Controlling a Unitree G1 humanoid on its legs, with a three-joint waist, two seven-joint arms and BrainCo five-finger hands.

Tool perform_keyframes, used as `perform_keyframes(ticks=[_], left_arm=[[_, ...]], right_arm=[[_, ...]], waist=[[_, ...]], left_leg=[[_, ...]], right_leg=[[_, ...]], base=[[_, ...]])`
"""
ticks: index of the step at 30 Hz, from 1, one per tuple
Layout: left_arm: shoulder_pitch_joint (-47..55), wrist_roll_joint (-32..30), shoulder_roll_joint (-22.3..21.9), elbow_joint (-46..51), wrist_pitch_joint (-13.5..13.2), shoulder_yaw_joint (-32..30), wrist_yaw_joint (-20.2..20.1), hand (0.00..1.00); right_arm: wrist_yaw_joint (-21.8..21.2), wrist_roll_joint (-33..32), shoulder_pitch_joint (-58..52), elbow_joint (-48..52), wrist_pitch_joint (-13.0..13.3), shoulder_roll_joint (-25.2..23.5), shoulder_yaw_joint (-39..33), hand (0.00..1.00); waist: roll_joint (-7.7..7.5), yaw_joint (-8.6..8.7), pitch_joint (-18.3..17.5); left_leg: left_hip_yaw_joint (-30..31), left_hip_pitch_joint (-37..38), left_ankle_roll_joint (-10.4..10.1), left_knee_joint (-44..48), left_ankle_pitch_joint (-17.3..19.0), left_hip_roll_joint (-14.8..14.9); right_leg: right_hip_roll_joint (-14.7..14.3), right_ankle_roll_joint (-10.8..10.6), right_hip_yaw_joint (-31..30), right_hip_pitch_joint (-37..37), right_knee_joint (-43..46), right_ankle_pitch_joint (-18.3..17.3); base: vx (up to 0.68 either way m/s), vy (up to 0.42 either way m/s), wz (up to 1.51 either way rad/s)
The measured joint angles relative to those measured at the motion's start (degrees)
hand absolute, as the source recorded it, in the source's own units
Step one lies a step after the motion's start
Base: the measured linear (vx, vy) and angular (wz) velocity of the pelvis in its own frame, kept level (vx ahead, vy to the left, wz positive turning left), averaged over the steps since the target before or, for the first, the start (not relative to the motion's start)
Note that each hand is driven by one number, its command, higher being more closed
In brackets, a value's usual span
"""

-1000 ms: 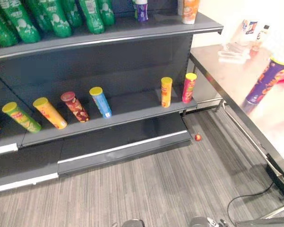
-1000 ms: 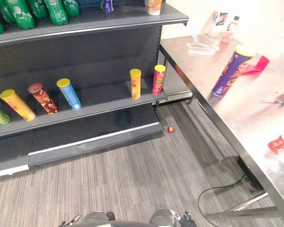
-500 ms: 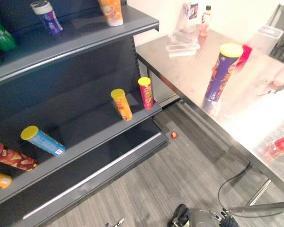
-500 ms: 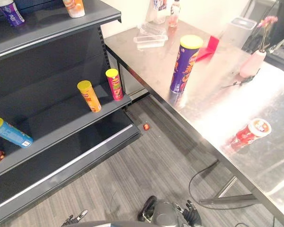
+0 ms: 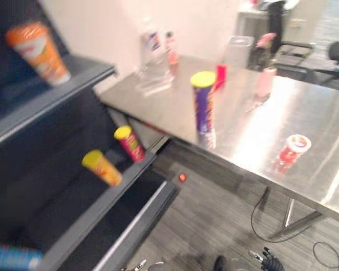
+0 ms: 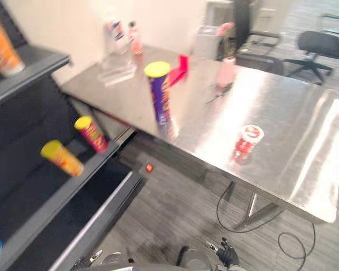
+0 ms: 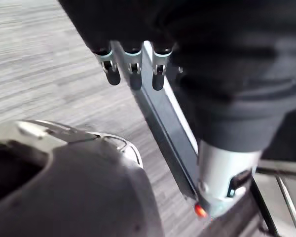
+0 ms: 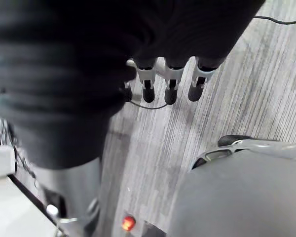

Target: Put the gum and the chips on the shelf.

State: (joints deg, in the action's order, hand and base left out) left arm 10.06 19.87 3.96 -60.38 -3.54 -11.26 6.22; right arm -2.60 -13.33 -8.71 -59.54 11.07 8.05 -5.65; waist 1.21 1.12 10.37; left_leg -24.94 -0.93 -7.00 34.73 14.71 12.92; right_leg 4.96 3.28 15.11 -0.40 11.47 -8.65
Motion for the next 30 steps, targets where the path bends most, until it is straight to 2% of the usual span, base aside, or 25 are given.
perform_keyframes(ticks=[2,3,4,5,6,7,9,12,18,20,21,23,26,27,30], left_arm=[[-0.02,0.26,0.11,0.04,0.36,0.15,0.26,0.0],[-0.04,0.26,0.12,0.06,0.66,0.15,0.41,0.0],[-0.04,0.26,0.1,0.08,0.86,0.17,0.5,0.0],[-0.01,0.26,-0.14,0.09,1.04,0.29,0.79,0.0],[0.13,0.26,-1.35,-0.05,1.1,0.58,1.18,0.0],[-0.03,0.38,-1.38,-0.17,1.12,0.27,1.35,0.0],[-0.21,0.1,0.47,-0.06,0.99,0.98,1.54,0.0],[-0.62,-0.74,2.17,-0.77,1.08,2.57,1.24,0.0],[-0.78,-0.86,2.82,-1.29,1.07,6.12,0.49,0.0],[-0.68,-0.85,2.74,-1.28,0.96,6.44,-0.18,0.0],[-0.45,-0.92,2.81,-1.29,0.54,6.44,-0.44,0.0],[-0.19,-0.91,2.93,-1.42,0.29,6.67,-0.52,0.0],[-0.21,-0.83,2.88,-1.79,0.26,7.17,-0.6,0.0],[-0.21,-0.5,2.92,-1.91,0.37,7.64,-0.9,0.0],[-0.2,0.32,3.07,-2.02,1.18,7.56,-0.91,0.0]], right_arm=[[-0.04,0.96,0.63,0.02,0.03,-0.03,0.02,0.0],[-0.04,2.12,0.52,-0.31,-0.03,0.08,0.02,0.0],[-0.01,2.12,0.57,-0.49,-0.1,0.13,0.03,0.0],[0.02,2.09,0.22,-1.03,-0.32,0.28,0.09,0.0],[0.12,2.13,-0.14,-1.67,-0.37,1.15,0.1,0.0],[0.42,2.12,-0.36,-2.43,-0.59,1.32,-0.16,0.0],[0.89,2.12,-1.67,-2.34,-0.84,-0.27,-0.09,0.0],[2.84,2.1,-2.49,-2.3,0.11,-1.89,-0.61,0.0],[5.25,2.14,-2.61,-2.12,3.32,-2.24,-0.91,0.0],[5.72,2.22,-2.6,-2.11,3.43,-2.25,-1.32,0.0],[5.95,2.25,-2.38,-2.03,3.59,-2.31,-1.32,0.0],[6.19,2.25,-2.57,-2.03,4.06,-2.39,-1.35,0.0],[6.97,2.17,-2.81,-2.1,4.08,-2.5,-2.54,0.0],[7.91,2.0,-2.79,-2.15,3.92,-2.63,-3.07,0.0],[10.23,0.48,-2.73,-2.29,3.28,-3.37,-4.32,0.0]], waist=[[0.0,0.14,0.0],[-0.03,0.16,-0.01],[0.01,0.17,-0.05],[0.57,0.16,-0.38],[2.66,0.35,-1.12],[2.99,0.25,-1.22],[-0.33,0.19,-1.34],[-1.74,0.51,-1.98],[-1.63,0.63,-1.97],[-1.52,0.42,-1.87],[-1.48,0.34,-1.84],[-1.78,0.88,-1.67],[-1.75,0.92,-1.66],[-1.59,0.81,-1.77],[-1.96,0.42,-1.98]], left_leg=[[6.51,-1.11,0.31,-10.97,-0.65,-2.55],[11.91,-0.96,0.39,-18.37,-1.98,-4.24],[14.21,-0.8,0.42,-21.74,-2.98,-4.86],[17.66,-0.54,-0.1,-27.56,-5.69,-5.43],[19.08,-0.46,-0.7,-31.35,-11.35,-4.15],[18.31,0.11,0.22,-31.17,-13.5,-4.02],[15.56,2.45,1.38,-32.03,-12.64,-6.64],[13.27,5.44,3.01,-33.69,-11.62,-9.69],[9.5,8.46,3.81,-35.66,-10.97,-10.57],[7.56,9.7,3.46,-35.63,-10.35,-10.04],[6.44,10.23,3.19,-35.64,-10.16,-9.39],[6.3,10.34,3.07,-35.68,-10.1,-9.45],[6.71,10.19,3.07,-35.79,-10.11,-9.31],[6.99,10.22,3.14,-36.11,-10.22,-9.2],[8.26,10.42,3.3,-37.3,-10.86,-9.17]], right_leg=[[-0.32,-1.25,-5.7,-0.22,-1.04,0.8],[-0.4,-2.2,-9.41,-0.25,-1.88,1.39],[-0.45,-2.85,-10.95,-0.16,-2.55,1.79],[-0.84,-4.26,-13.37,-0.2,-3.94,2.67],[-2.16,-5.97,-14.64,-0.24,-5.14,3.32],[-1.96,-6.77,-14.64,-0.03,-5.25,3.27],[1.95,-9.0,-9.01,1.65,-6.57,4.54],[4.75,-10.65,-9.48,4.11,-9.36,5.6],[5.69,-11.44,-9.0,3.57,-8.65,6.12],[5.52,-11.23,-6.01,2.48,-6.86,5.99],[6.07,-9.69,-3.34,1.63,-5.23,4.96],[6.42,-9.61,-2.01,1.33,-4.35,4.82],[6.14,-10.35,-1.94,1.47,-4.82,5.29],[5.92,-11.06,-1.44,2.37,-6.45,5.8],[5.44,-11.38,0.35,5.22,-11.36,8.0]], base=[[0.22,0.25,-1.81],[0.16,0.202,-1.32],[0.19,0.26,-1.48],[0.2,0.29,-1.22],[0.2,0.315,-1.14],[0.23,0.357,-0.77],[0.17,0.252,-0.49],[0.13,0.233,-0.28],[0.03,0.078,-0.32],[-0.05,-0.025,-0.58],[-0.06,-0.036,-0.53],[-0.02,-0.014,-0.17],[0.01,-0.009,0.03],[0.03,-0.006,0.1],[0.05,-0.001,0.21]])
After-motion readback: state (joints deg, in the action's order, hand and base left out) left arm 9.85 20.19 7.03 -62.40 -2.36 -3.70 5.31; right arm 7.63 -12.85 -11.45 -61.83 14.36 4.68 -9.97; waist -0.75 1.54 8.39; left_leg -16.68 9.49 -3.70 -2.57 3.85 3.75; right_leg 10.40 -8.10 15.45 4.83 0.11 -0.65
